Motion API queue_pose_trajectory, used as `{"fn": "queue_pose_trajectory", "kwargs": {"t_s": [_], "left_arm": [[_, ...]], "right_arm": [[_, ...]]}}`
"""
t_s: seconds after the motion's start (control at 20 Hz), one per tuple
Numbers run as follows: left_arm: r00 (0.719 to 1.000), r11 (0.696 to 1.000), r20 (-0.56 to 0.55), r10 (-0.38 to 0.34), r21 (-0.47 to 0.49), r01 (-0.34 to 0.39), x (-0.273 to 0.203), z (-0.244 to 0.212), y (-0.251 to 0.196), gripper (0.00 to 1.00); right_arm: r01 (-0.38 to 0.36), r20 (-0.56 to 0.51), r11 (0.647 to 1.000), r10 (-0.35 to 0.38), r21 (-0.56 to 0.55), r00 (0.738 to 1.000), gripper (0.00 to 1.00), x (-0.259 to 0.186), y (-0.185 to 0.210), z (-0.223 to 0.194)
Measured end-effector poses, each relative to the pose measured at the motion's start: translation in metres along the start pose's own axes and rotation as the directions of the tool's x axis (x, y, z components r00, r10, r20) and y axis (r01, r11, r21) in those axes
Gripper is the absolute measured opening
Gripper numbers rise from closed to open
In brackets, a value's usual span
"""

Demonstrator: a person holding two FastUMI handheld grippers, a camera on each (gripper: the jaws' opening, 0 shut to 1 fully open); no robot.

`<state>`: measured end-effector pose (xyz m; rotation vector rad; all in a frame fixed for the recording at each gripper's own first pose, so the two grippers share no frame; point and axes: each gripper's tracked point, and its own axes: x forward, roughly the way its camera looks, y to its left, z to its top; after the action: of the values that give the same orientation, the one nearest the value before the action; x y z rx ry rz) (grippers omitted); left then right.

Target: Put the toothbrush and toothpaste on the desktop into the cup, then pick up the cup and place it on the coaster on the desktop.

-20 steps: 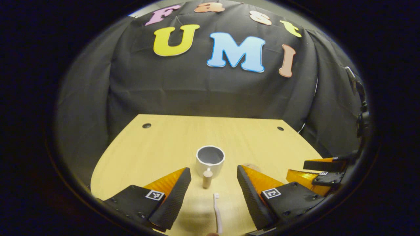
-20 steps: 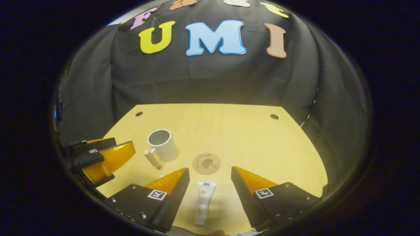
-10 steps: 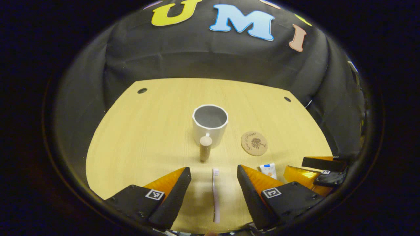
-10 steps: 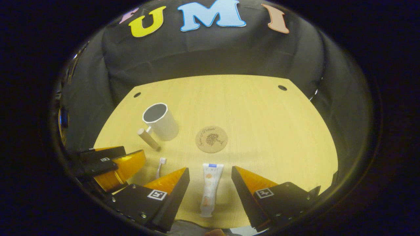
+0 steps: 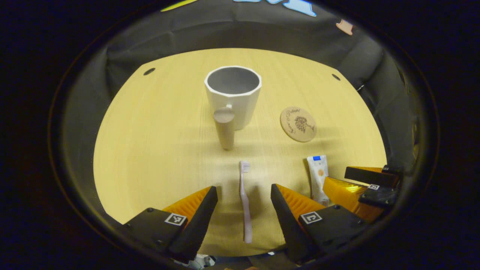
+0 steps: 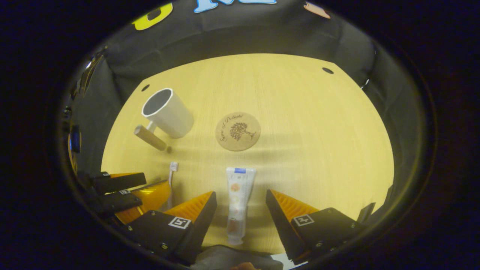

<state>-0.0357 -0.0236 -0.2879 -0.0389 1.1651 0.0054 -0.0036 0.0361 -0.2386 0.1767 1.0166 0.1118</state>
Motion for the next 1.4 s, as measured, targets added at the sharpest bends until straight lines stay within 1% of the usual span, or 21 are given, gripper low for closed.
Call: {"fn": "queue_pose_trajectory", "kwargs": {"t_s": [0.15,0.25,0.45,0.5,0.55,0.6,0.65,0.75,0.8,0.85,0.9,0.95,1.0,1.05,1.1,1.15,1.2,1.25,1.3,1.35,1.4], "left_arm": [[0.997,1.000,-0.074,0.005,0.009,-0.004,0.013,-0.018,-0.002,0.94],[0.993,1.000,-0.114,-0.006,0.003,0.006,0.020,-0.026,-0.007,0.94],[0.988,1.000,-0.157,0.006,-0.001,-0.006,0.030,-0.034,-0.006,0.95],[0.986,1.000,-0.165,0.009,-0.003,-0.009,0.032,-0.036,-0.006,1.00],[0.984,1.000,-0.176,0.008,-0.005,-0.009,0.033,-0.038,-0.007,0.99],[0.983,1.000,-0.183,0.028,0.005,-0.028,0.035,-0.037,-0.003,0.83],[0.983,0.999,-0.180,0.032,0.016,-0.030,0.035,-0.037,-0.004,0.75],[0.983,0.997,-0.173,0.061,0.047,-0.053,0.035,-0.035,-0.002,0.73],[0.982,0.996,-0.172,0.074,0.056,-0.066,0.036,-0.037,-0.002,0.72],[0.983,0.996,-0.166,0.078,0.057,-0.070,0.036,-0.036,-0.001,0.66],[0.983,0.996,-0.169,0.078,0.057,-0.070,0.035,-0.036,-0.002,0.66],[0.983,0.996,-0.163,0.080,0.060,-0.071,0.037,-0.034,-0.002,0.59],[0.984,0.996,-0.158,0.082,0.047,-0.076,0.037,-0.034,-0.002,0.50],[0.984,0.996,-0.157,0.083,0.046,-0.077,0.037,-0.034,-0.003,0.41],[0.984,0.996,-0.156,0.083,0.049,-0.076,0.037,-0.035,-0.003,0.48],[0.985,0.996,-0.153,0.083,0.049,-0.076,0.036,-0.035,-0.002,0.48],[0.988,0.997,-0.138,0.072,0.031,-0.068,0.035,-0.033,-0.004,0.42],[0.986,0.997,-0.143,0.081,0.027,-0.078,0.034,-0.032,-0.004,0.31],[0.988,0.997,-0.132,0.077,0.036,-0.073,0.033,-0.030,-0.004,0.21],[0.990,0.997,-0.124,0.074,0.030,-0.071,0.036,-0.030,-0.003,0.14],[0.991,0.997,-0.115,0.073,0.025,-0.070,0.037,-0.031,-0.001,0.17]], "right_arm": [[-0.016,-0.058,1.000,0.017,0.011,0.998,0.83,0.010,0.002,-0.007],[-0.022,-0.086,1.000,0.023,0.010,0.996,0.83,0.014,0.004,-0.011],[-0.025,-0.126,1.000,0.025,0.004,0.992,0.83,0.023,0.006,-0.015],[-0.025,-0.133,1.000,0.025,0.005,0.991,0.83,0.025,0.006,-0.016],[-0.026,-0.140,1.000,0.027,0.007,0.990,0.83,0.027,0.007,-0.017],[-0.029,-0.149,1.000,0.029,0.008,0.988,0.83,0.030,0.007,-0.018],[-0.030,-0.158,1.000,0.031,0.009,0.987,0.83,0.032,0.007,-0.020],[-0.032,-0.172,0.999,0.034,0.012,0.985,0.83,0.036,0.008,-0.024],[-0.017,-0.179,1.000,0.019,0.009,0.984,0.83,0.037,0.004,-0.024],[-0.023,-0.195,1.000,0.025,0.013,0.981,0.83,0.036,0.004,-0.026],[-0.022,-0.193,1.000,0.025,0.015,0.981,0.82,0.037,0.004,-0.024],[-0.021,-0.188,1.000,0.025,0.022,0.982,0.81,0.038,0.003,-0.024],[-0.019,-0.192,0.999,0.025,0.031,0.981,0.75,0.038,0.003,-0.024],[-0.021,-0.191,0.999,0.028,0.040,0.981,0.67,0.039,0.003,-0.024],[-0.027,-0.193,0.999,0.035,0.044,0.981,0.65,0.039,0.003,-0.023],[-0.015,-0.186,0.999,0.023,0.044,0.982,0.64,0.035,-0.001,-0.021],[-0.021,-0.189,0.997,0.034,0.072,0.981,0.57,0.038,-0.001,-0.023],[-0.032,-0.192,0.997,0.046,0.077,0.980,0.45,0.038,0.001,-0.025],[-0.048,-0.194,0.996,0.061,0.074,0.979,0.45,0.037,0.001,-0.025],[-0.042,-0.181,0.994,0.061,0.105,0.982,0.43,0.037,0.001,-0.023],[-0.058,-0.181,0.991,0.079,0.118,0.980,0.33,0.036,0.004,-0.023]]}}
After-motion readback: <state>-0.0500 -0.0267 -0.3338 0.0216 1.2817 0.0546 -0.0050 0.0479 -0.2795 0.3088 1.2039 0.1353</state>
